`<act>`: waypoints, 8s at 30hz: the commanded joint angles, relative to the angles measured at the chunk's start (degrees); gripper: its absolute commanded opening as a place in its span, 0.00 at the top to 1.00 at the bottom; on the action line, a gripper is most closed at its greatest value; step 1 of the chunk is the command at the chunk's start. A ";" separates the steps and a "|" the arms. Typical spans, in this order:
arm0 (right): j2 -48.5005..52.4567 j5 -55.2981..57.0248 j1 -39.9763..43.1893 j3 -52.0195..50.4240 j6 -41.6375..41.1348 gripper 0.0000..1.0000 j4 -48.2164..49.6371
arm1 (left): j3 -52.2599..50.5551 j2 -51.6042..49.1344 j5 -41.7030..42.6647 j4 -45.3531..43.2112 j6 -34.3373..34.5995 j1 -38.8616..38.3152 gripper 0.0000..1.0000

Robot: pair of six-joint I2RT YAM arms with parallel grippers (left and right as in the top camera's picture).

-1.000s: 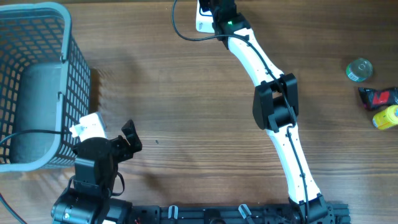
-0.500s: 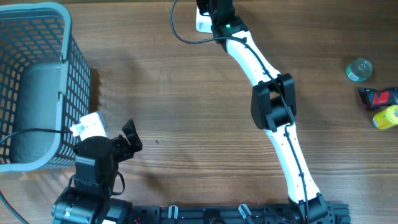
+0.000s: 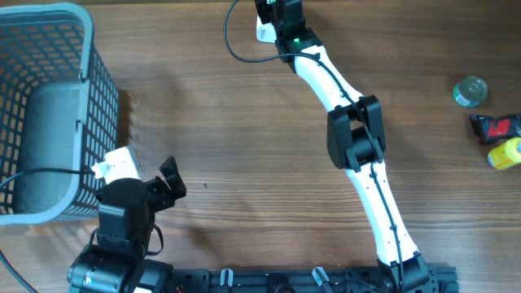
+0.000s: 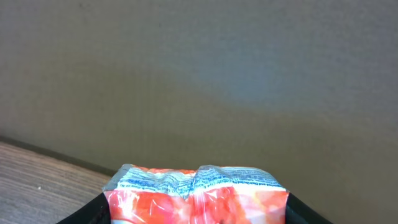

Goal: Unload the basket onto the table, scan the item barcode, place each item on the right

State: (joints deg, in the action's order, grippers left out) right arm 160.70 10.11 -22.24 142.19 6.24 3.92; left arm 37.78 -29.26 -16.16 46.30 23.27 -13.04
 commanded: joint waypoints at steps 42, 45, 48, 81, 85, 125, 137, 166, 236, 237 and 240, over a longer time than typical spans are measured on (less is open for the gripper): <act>-36.50 8.83 32.96 -0.24 -7.74 0.95 -72.32 | 0.15 -0.13 0.11 -0.22 0.35 0.31 0.00; -36.41 4.28 41.07 -1.36 -7.89 0.91 -70.79 | 0.15 -0.13 0.09 -0.22 0.35 0.31 0.00; -36.26 -2.08 46.75 -2.86 -7.87 0.83 -69.72 | 0.15 -0.11 0.11 -0.26 0.35 0.31 0.00; -27.36 -7.17 58.29 -44.15 -7.80 0.48 -34.34 | 0.15 -0.11 0.13 -2.10 0.35 0.31 0.00; -28.17 -7.21 58.55 -43.41 -6.64 0.16 -35.04 | 0.15 -0.11 0.11 -2.10 0.35 0.31 0.00; -80.35 -18.62 22.01 -43.41 -4.76 0.00 -42.21 | 0.94 8.96 -11.82 -31.98 -24.13 -1.16 0.00; -78.64 -18.86 20.22 -43.43 -4.79 0.00 -49.86 | 1.88 19.10 -12.76 -35.36 -30.58 -1.73 0.00; -70.27 -17.77 20.22 -43.54 -4.83 0.00 -54.12 | -1.20 19.02 0.13 -20.85 -25.66 -1.27 0.00; -110.29 -16.50 19.98 -71.58 -6.16 0.00 -27.34 | -37.46 28.87 16.33 -41.99 -26.23 17.07 0.00; -114.51 -16.50 19.98 -75.91 -6.19 0.00 -23.45 | -37.46 28.87 16.33 -41.99 -26.23 17.07 0.00; -125.00 -16.52 20.74 -86.68 -6.25 0.00 -16.11 | -37.46 28.87 16.33 -41.99 -26.23 17.07 0.00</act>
State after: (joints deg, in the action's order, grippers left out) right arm 43.90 -7.22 -2.42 66.46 0.34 -15.79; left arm 0.62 -0.78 -0.08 4.29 -3.75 3.73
